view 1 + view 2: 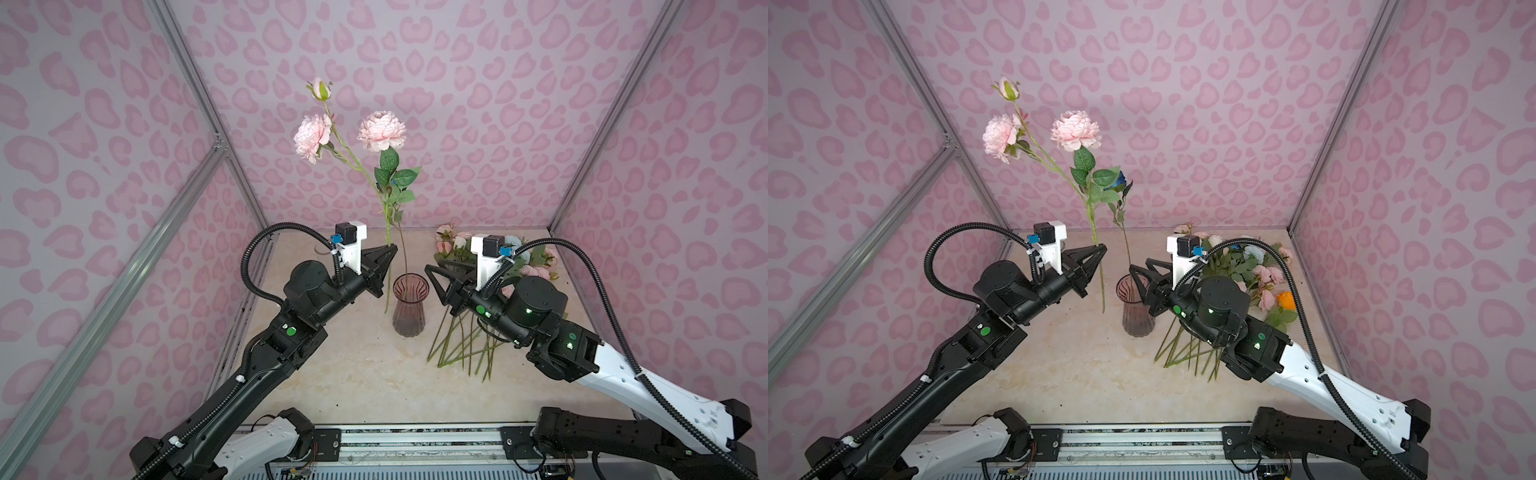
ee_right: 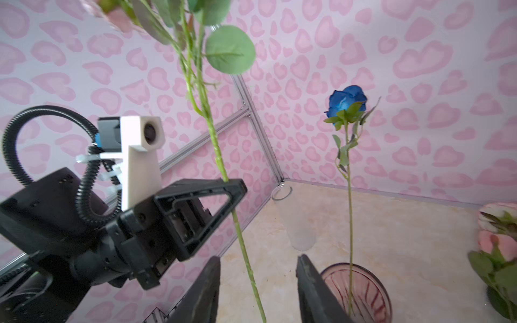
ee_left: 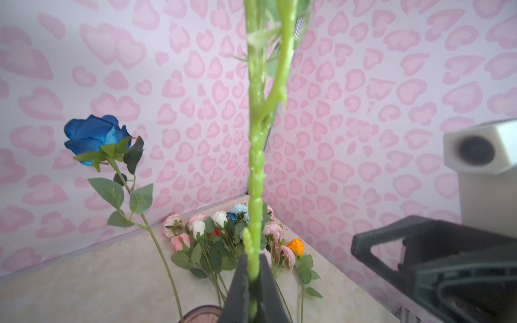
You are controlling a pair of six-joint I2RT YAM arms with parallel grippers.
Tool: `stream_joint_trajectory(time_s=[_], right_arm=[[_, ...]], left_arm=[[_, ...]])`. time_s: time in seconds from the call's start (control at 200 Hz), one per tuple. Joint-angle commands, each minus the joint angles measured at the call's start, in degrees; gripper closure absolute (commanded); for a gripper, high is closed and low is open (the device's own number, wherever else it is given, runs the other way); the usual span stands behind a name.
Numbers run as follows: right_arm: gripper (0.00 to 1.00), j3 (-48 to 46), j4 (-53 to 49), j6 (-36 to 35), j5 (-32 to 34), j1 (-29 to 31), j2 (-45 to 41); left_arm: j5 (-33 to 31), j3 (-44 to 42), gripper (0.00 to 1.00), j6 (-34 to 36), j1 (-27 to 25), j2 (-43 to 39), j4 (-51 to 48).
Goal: Arrange the flowers into the vase
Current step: 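Lift the pink roses and pass them toward the left gripper above the vase, then lower the pink rose stems into the vase with the left gripper and release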
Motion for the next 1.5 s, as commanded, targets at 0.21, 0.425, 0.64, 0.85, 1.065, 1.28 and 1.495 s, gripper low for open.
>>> stream_joint_trajectory(time_s=[0.21, 0.425, 0.64, 0.85, 1.065, 1.28, 1.495], right_arm=[[0.5, -8.29, -2.28, 2.27, 8.24, -5.03, -10.38], [0.49, -12.78, -6.14, 6.06, 7.89, -10.29, -19.19], [0.48, -13.28, -9.34, 4.62, 7.52, -13.01, -21.52], [0.48, -14.35, -9.43, 4.45, 5.66, -14.4, -20.34], [0.49, -17.67, -7.01, 6.61, 5.4, -15.13, -19.79], [0.49, -16.63, -9.1, 7.45, 2.49, -15.42, -17.51], [0.49, -18.59, -8.5, 8.87, 3.29, -15.37, -18.89]], left_arm=[[-9.16, 3.04, 0.96, 5.8, -4.52, 7.54, 15.0], [-10.87, 6.71, 0.96, 9.97, -6.76, 16.69, 18.73], [-12.67, 2.59, 0.96, 8.33, -6.98, 21.13, 21.59], [-13.12, -1.69, 0.97, 7.29, -7.51, 23.15, 22.58], [-14.01, -6.61, 0.89, 6.6, -7.81, 20.76, 19.71], [-16.12, -9.58, 0.86, 5.64, -7.79, 19.37, 18.24], [-16.56, -10.74, 0.86, 4.64, -7.81, 18.78, 16.66]])
